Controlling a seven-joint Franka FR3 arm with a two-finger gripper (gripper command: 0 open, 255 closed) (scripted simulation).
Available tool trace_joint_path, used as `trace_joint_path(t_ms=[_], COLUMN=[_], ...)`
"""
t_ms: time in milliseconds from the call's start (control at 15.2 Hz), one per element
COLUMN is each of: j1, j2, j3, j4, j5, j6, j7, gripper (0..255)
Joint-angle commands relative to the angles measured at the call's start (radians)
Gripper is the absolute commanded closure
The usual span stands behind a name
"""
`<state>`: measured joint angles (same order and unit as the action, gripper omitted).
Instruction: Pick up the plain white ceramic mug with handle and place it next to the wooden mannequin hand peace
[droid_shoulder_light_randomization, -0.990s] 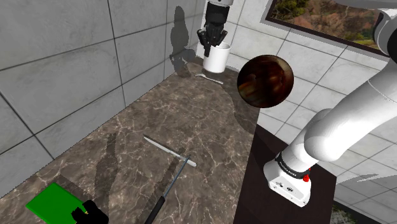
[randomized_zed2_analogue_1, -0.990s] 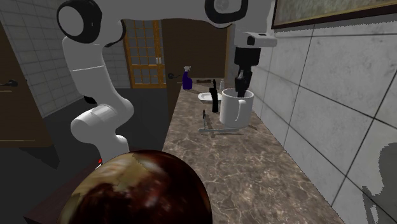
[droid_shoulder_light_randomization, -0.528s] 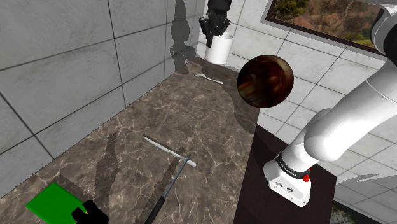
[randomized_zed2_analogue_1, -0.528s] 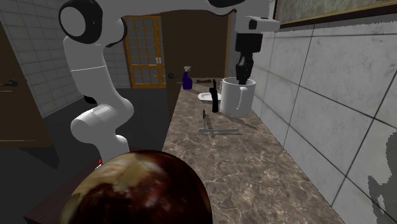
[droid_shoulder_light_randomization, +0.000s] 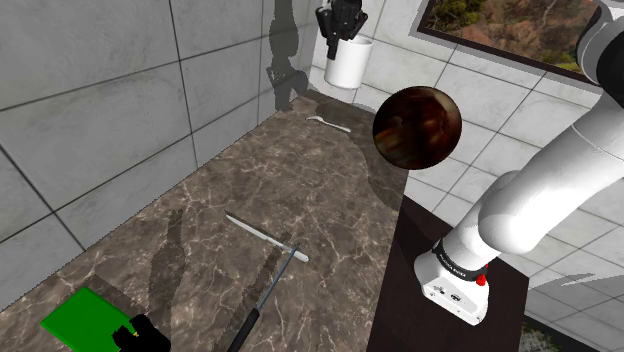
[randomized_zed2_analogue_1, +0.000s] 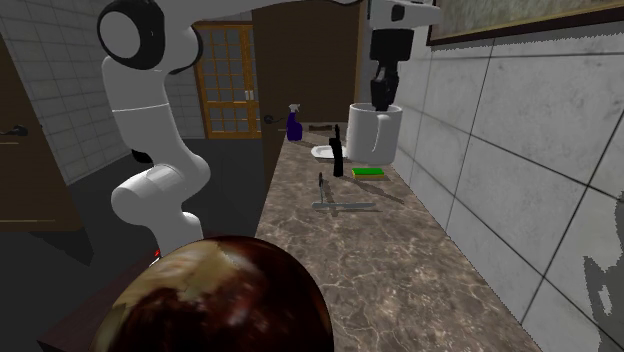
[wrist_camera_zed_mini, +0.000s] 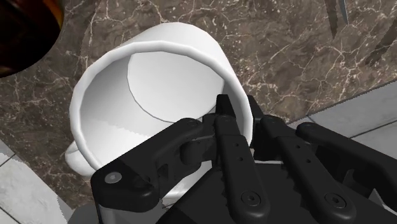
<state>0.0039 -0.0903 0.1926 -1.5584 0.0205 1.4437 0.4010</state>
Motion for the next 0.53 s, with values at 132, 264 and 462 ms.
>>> trace_joint_path(t_ms=[132,264,462], j1=[0.031,0.049,0.076], j2=[-0.063,-0.094,-0.134], j3=[0.037,0.059,0.096], j4=[-0.058,-0.089,-0.127], j5=[0.019,0.031,0.05], j6=[-0.002,0.0,0.001], j7=[0.067,0.108,0.171], gripper=[255,255,255])
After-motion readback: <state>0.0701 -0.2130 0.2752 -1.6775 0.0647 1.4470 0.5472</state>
